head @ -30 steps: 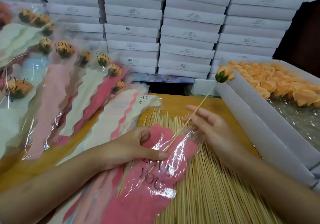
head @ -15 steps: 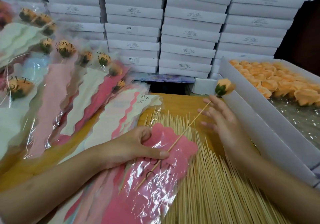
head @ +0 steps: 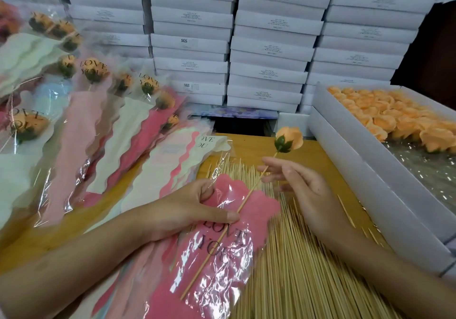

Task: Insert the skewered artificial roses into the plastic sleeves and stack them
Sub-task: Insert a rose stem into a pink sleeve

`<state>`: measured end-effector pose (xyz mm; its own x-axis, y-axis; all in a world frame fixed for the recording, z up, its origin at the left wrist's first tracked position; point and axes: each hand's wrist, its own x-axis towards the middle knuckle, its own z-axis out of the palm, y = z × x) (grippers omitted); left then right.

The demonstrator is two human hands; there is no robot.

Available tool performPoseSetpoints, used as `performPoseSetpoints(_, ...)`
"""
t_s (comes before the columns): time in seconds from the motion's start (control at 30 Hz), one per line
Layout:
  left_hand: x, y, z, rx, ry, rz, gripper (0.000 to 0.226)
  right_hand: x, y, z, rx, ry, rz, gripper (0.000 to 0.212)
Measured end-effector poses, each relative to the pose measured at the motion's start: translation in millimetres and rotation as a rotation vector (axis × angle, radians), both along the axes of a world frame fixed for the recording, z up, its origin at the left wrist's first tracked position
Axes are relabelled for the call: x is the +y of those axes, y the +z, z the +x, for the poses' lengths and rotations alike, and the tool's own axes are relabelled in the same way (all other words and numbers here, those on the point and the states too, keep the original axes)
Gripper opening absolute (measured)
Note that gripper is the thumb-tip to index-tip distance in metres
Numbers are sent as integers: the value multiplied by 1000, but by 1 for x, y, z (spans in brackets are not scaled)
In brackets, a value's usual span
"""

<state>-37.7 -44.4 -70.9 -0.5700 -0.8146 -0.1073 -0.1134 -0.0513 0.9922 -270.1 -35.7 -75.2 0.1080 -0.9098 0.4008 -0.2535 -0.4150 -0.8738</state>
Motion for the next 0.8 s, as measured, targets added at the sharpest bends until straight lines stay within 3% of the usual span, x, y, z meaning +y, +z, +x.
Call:
performPoseSetpoints(0.3, -2, -2, 1, 98, -63, 2, 28, 5, -2, 1, 62, 88, -69, 39)
performPoseSetpoints(0.47, -3, -4, 2, 144, -59, 23, 22, 3, 0, 2, -37, 2, -124, 23)
performPoseSetpoints(0.57, -3, -3, 2, 112, -48, 19, 30, -2, 0, -4, -121, -177, -154, 8)
performPoseSetpoints(0.7, 0, 0, 0, 75, -26, 33, 62, -11, -2, -11, -191, -315, -130, 21)
performPoseSetpoints(0.8, 1, -1, 0, 82, -44, 6, 46, -15, -6, -11, -213, -296, -28, 32)
